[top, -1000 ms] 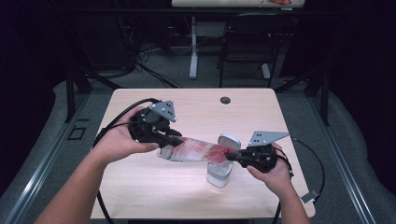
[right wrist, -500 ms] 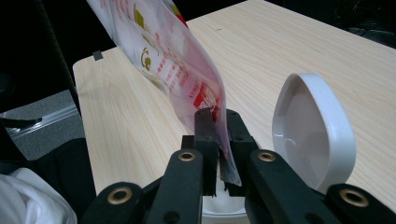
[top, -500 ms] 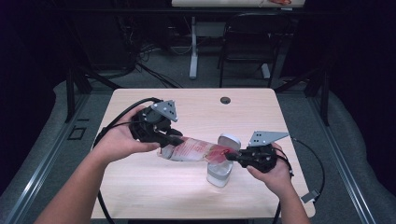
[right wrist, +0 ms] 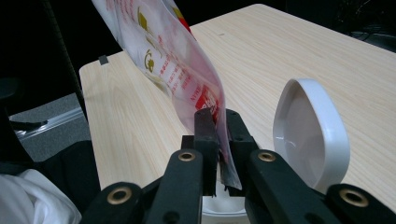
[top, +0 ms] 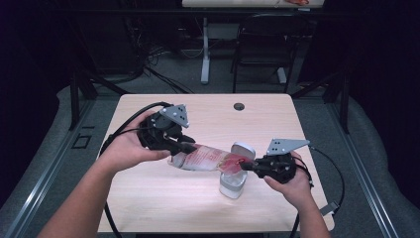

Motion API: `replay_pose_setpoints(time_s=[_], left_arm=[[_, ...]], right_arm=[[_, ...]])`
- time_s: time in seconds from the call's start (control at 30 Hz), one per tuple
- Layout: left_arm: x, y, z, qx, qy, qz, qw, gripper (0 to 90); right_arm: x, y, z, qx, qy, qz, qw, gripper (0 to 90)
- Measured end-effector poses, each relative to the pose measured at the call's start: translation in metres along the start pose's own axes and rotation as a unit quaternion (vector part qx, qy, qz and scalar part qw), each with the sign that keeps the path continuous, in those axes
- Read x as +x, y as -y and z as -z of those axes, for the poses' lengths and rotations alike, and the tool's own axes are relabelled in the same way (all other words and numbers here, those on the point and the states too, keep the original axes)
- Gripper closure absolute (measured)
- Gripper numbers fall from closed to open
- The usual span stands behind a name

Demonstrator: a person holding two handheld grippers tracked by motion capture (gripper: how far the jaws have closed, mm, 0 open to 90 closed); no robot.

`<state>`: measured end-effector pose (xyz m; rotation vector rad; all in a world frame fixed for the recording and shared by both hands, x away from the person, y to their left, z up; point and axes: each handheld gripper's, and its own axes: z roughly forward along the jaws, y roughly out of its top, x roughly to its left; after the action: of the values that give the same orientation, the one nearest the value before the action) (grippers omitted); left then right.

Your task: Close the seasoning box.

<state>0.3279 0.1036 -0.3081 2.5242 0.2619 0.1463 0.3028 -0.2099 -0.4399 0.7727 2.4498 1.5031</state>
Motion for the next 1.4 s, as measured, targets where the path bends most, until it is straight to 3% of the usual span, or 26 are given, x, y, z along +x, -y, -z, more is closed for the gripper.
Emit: replay_pose_setpoints(time_s=[1.4], left_arm=[[0.0061,-0.0043,-0.0057,-0.004,0.007,0.005,1.0000,75.5]], right_arm=[[-0.0034,0.0018,0.0057,0.010,-0.019,-0.009,0.9997,88.0]])
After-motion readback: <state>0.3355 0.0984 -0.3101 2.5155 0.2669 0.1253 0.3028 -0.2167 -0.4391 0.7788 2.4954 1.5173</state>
